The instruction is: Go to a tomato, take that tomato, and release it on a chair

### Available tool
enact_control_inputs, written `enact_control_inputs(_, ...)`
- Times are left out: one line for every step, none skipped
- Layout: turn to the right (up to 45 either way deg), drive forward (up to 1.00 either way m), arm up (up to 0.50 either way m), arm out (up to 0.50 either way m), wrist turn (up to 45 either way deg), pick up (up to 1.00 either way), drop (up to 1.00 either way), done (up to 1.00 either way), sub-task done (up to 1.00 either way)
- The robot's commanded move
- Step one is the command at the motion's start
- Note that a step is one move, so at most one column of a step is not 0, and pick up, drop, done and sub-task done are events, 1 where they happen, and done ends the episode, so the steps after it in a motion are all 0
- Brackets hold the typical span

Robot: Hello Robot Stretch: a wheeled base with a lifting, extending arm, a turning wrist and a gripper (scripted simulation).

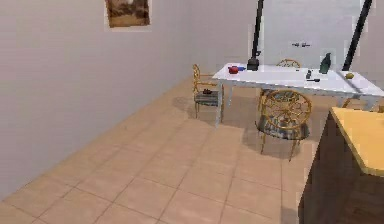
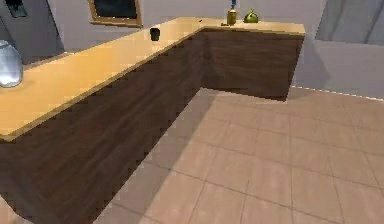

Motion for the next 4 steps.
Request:
enact_control_inputs(0.0, 0.6, 0.0, 0.0, 0.0, 0.0, 0.0, 0.0, 0.0)
enact_control_inputs(18.0, 0.0, 0.0, 0.0, 0.0, 0.0, 0.0, 0.0, 0.0)
enact_control_inputs(0.0, 1.0, 0.0, 0.0, 0.0, 0.0, 0.0, 0.0, 0.0)
enact_control_inputs(-45.0, 0.0, 0.0, 0.0, 0.0, 0.0, 0.0, 0.0, 0.0)
